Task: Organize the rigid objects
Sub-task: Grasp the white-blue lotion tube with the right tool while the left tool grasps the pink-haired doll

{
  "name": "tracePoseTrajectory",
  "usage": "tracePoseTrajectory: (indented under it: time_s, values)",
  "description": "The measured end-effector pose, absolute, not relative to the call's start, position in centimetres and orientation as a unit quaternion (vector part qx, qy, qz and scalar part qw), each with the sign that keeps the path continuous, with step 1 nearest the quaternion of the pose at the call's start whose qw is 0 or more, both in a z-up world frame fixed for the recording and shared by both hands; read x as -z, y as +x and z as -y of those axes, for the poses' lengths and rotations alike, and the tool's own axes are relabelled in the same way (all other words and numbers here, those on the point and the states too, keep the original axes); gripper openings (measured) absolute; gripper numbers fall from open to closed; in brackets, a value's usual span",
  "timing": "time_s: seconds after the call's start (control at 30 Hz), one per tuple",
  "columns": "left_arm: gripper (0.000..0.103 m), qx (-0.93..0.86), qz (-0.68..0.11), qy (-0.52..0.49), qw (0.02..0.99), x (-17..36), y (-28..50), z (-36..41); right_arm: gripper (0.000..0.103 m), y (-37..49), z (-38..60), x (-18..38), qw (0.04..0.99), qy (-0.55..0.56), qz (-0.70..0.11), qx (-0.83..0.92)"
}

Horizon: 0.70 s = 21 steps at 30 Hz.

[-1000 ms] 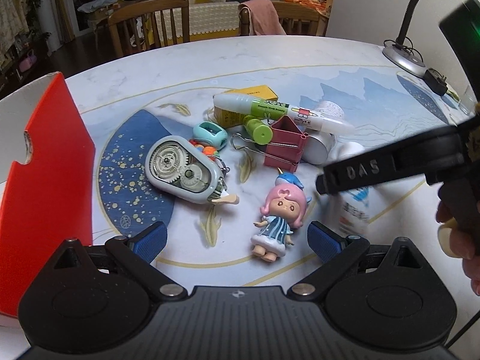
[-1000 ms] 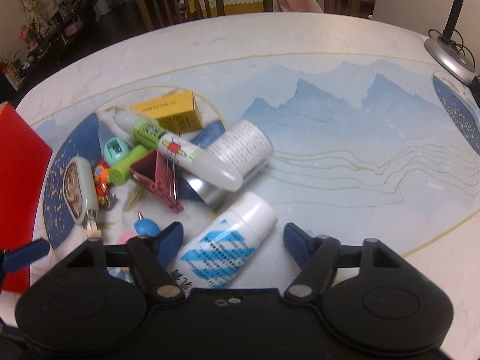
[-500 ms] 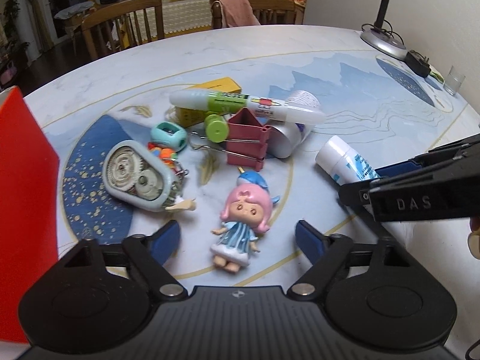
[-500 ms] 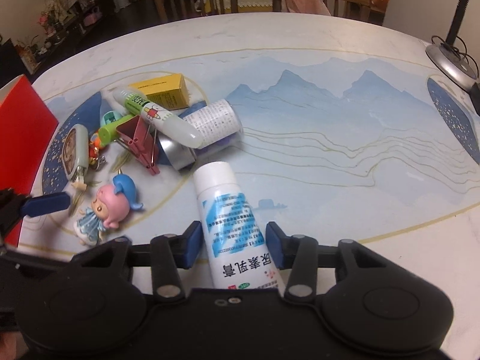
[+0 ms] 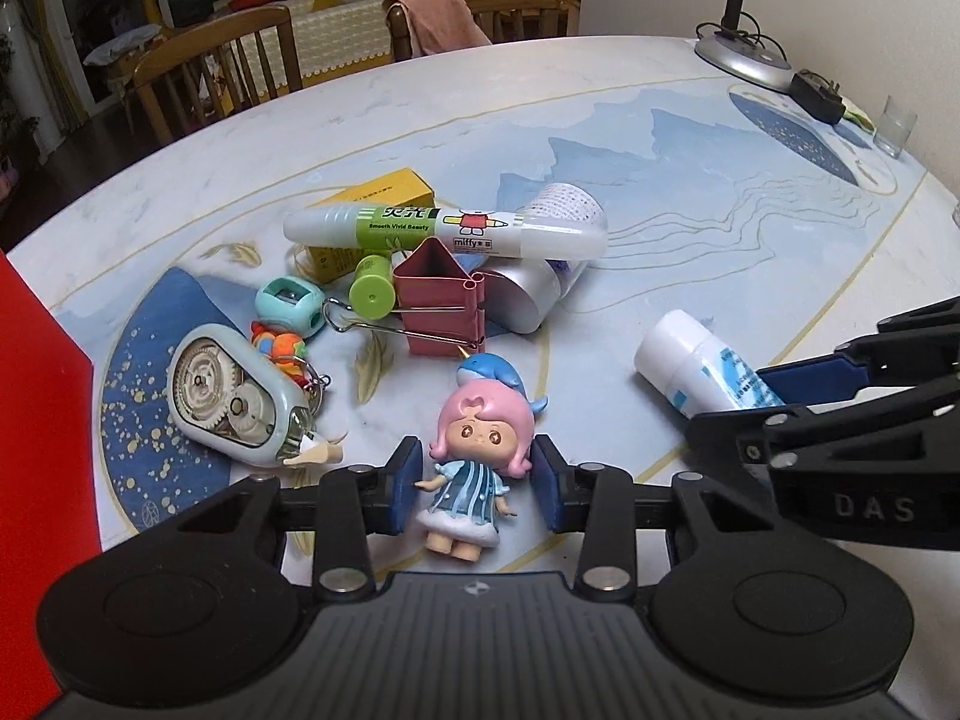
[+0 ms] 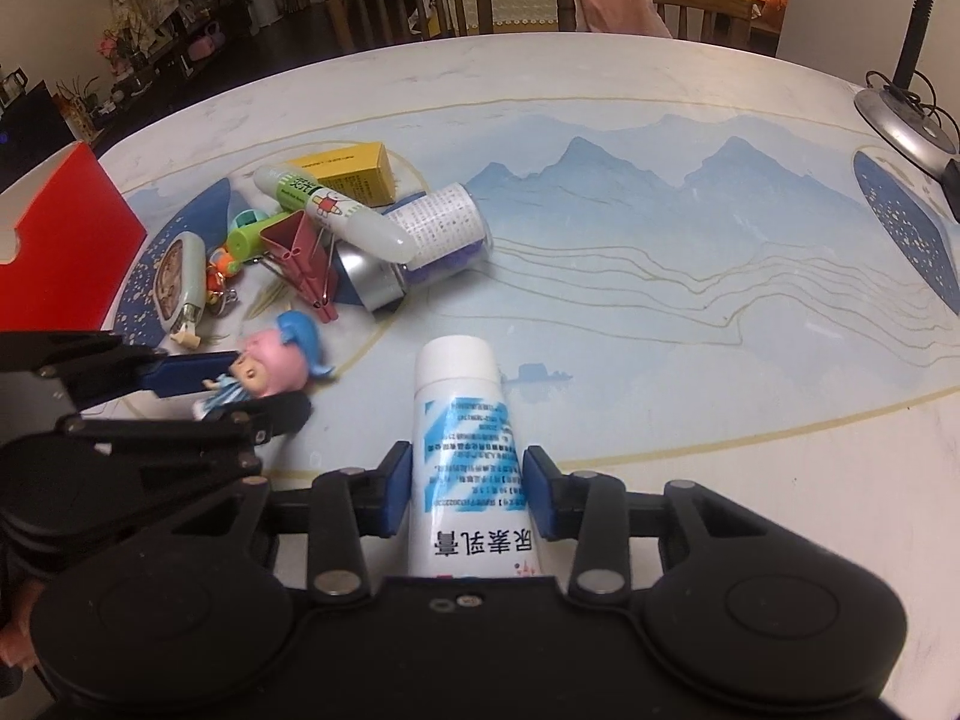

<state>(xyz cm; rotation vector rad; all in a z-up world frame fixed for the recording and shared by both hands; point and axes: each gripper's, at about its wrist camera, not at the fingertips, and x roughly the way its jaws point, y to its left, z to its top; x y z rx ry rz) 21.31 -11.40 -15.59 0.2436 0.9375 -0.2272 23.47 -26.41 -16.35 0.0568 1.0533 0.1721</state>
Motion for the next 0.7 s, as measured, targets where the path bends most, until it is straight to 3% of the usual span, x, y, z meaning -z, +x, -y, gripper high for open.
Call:
tracePoseTrajectory:
  time_s: [0.7]
  values:
    - [0.036,0.103,-0.447,0.072,0.886,12.8,17.2,7.7,0.03,19.8,25.0,12.8,0.867,0.043,-0.487,-0.1]
